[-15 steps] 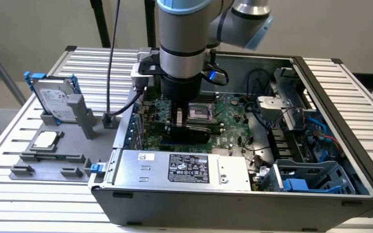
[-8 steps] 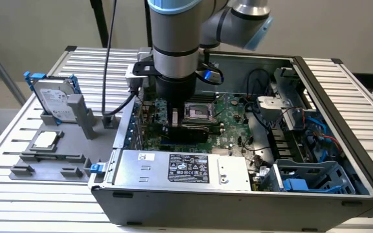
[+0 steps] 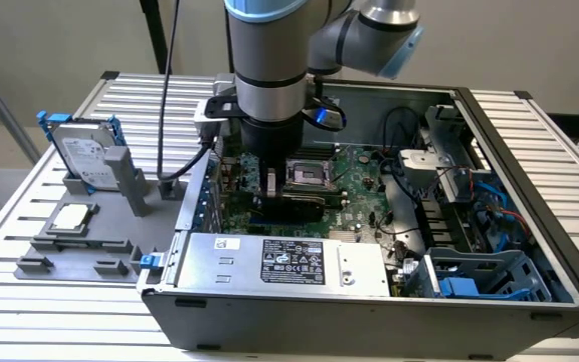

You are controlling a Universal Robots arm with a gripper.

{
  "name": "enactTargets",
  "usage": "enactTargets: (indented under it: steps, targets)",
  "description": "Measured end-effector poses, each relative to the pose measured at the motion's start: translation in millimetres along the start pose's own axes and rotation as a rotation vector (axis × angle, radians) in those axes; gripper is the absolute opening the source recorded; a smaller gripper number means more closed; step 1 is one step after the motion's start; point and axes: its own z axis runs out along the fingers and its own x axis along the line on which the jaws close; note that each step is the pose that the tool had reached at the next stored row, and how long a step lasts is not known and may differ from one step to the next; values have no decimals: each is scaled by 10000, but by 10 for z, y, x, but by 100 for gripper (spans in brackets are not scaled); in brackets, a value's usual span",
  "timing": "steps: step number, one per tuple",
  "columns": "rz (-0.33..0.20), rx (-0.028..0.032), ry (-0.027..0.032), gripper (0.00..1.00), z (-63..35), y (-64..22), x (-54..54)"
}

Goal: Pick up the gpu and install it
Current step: 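Insert the gpu into the slot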

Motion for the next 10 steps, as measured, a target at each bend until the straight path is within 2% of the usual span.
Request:
enactTargets:
  steps: [8, 10]
  targets:
    - [-3, 101, 4, 27, -1, 46, 0]
    - [-2, 145, 3, 27, 2, 48, 0]
